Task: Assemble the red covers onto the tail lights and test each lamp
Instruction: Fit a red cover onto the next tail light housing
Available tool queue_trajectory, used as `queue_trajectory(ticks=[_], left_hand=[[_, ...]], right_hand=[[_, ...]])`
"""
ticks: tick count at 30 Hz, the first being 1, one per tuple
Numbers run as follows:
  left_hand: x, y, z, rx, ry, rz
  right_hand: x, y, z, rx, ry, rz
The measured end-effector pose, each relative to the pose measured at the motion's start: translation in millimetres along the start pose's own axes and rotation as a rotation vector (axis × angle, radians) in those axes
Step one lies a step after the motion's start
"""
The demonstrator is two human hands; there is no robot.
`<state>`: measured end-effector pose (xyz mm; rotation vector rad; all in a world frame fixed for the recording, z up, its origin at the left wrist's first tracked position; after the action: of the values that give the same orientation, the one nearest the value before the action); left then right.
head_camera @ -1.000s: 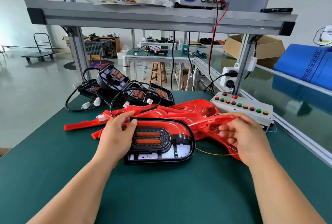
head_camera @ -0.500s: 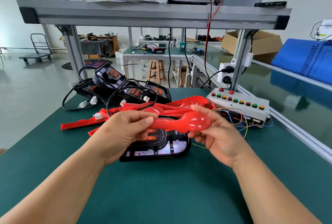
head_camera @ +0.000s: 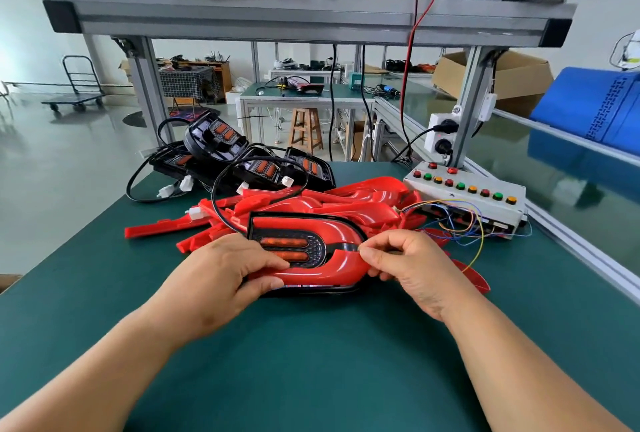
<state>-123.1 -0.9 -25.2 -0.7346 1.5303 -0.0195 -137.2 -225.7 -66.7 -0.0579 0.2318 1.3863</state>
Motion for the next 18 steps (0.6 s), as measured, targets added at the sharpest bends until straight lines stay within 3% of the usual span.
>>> queue_trajectory(ticks=[8, 18], left_hand=[[-1, 4, 9, -0.035, 0.044, -0.025], [-7, 6, -2, 0.057, 0.059, -0.104]], right_hand=[[5, -2, 1, -0.052, 0.060, -0.029], [4, -7, -7, -0.050, 0.082, -0.063]])
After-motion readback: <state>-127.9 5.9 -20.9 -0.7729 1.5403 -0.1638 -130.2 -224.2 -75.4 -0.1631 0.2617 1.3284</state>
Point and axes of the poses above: each hand's wrist, its own y-axis away from the middle knuckle, its own x-axis out of the palm, z = x × y, the point moved 9 cm from there along -y, towards the middle knuckle, and after that the axes turned 13 degrees about x, right-handed, at the moved point
